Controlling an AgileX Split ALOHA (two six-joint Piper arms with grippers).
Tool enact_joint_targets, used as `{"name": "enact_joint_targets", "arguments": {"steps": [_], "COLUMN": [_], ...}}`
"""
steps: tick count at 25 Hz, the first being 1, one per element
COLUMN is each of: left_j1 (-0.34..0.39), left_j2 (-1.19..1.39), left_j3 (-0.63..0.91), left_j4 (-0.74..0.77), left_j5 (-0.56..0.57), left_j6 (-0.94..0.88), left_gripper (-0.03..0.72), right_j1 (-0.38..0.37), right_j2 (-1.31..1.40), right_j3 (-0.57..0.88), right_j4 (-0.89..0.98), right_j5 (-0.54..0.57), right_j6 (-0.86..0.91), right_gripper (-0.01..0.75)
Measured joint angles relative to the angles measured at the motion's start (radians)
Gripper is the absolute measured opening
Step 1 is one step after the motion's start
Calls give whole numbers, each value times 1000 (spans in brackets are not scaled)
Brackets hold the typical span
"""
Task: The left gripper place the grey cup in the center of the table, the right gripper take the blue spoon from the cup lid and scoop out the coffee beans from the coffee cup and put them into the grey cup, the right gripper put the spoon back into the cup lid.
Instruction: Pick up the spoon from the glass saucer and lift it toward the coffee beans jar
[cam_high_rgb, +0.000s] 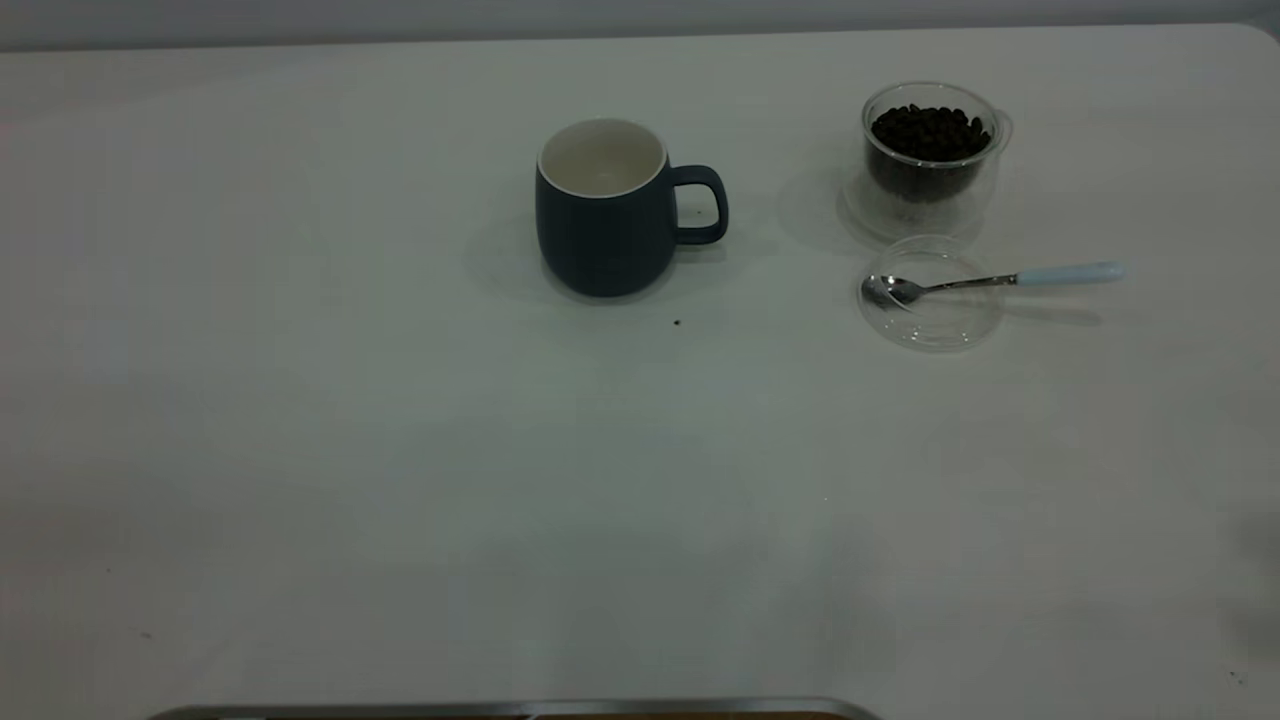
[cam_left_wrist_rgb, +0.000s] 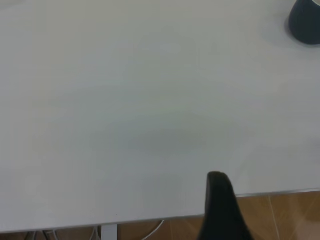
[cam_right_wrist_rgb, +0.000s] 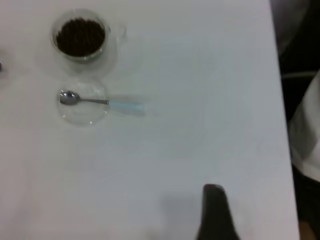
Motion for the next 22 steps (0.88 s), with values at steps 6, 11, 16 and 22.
{"name": "enact_joint_targets", "arguments": {"steps": [6, 11, 16, 22], "left_j1": [0, 0, 0, 0], "left_j2": [0, 0, 0, 0], "left_j3": [0, 0, 0, 0], "left_j4": [0, 0, 0, 0], "left_j5": [0, 0, 0, 0], "left_j6": [0, 0, 0, 0], "left_gripper": [551, 551, 551, 551], "right_j1": [0, 0, 0, -12], "right_j2": [269, 454, 631, 790], "right_j3": [-9, -11, -12, -14], "right_j4": [82, 303, 480, 668], "right_j5": [-154, -217, -325, -397], "right_j6": [1, -76, -223, -414], "right_gripper": [668, 668, 652, 646]}}
